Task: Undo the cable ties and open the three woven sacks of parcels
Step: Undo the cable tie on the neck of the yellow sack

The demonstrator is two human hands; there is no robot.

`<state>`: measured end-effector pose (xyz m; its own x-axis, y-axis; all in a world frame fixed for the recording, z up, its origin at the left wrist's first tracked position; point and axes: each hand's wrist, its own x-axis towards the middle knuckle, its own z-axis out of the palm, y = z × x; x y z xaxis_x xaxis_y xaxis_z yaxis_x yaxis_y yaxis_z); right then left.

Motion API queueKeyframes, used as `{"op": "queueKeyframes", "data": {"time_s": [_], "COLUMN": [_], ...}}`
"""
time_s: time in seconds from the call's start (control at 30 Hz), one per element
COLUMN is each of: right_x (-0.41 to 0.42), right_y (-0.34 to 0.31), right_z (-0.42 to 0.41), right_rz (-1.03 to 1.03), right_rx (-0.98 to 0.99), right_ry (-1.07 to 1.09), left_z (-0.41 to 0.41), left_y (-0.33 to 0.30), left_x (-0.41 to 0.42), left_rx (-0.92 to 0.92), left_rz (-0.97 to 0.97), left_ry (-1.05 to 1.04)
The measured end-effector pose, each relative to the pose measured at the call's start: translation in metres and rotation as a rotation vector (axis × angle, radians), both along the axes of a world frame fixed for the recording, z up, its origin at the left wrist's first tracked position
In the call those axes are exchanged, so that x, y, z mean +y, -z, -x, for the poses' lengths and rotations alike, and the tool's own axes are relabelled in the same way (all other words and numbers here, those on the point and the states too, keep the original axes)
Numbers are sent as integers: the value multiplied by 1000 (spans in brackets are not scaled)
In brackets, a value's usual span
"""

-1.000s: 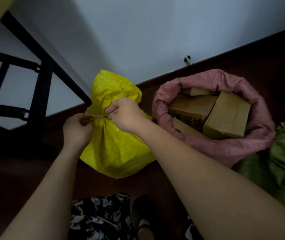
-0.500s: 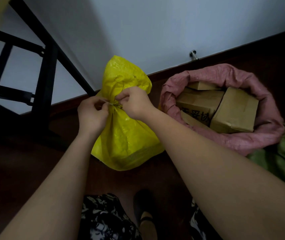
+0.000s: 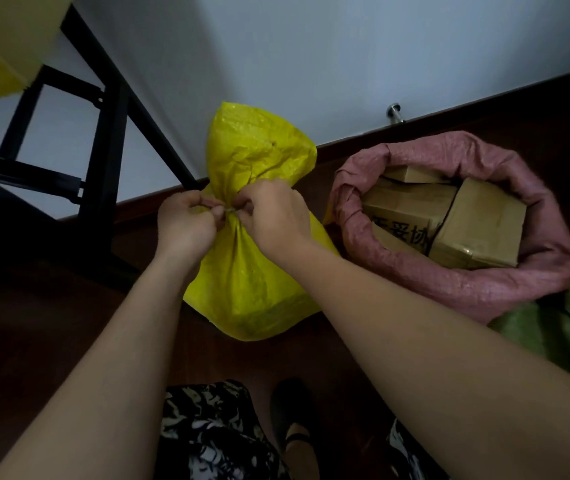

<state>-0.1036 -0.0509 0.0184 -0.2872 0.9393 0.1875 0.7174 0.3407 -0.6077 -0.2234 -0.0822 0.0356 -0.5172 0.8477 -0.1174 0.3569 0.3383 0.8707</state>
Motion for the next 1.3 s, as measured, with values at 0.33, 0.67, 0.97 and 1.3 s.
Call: {"op": "queueKeyframes", "data": {"time_s": [0.33, 0.67, 0.97, 1.3], "right_x": [5, 7, 13, 18], "right_y": [5, 8, 14, 9], "right_z": [5, 3, 1, -2], "right_rz": [-74, -103, -69, -143], "right_rx": [-117, -76, 7, -52], "right_ry": [-25, -62, -143, -184], "left_z": [-10, -3, -1, 2], "left_y": [-2, -5, -3, -1], "left_x": [-7, -4, -10, -12], "left_rx": [374, 373, 218, 502], "left_rz": [-126, -79, -85, -117], "left_ry": [85, 119, 77, 372]}}
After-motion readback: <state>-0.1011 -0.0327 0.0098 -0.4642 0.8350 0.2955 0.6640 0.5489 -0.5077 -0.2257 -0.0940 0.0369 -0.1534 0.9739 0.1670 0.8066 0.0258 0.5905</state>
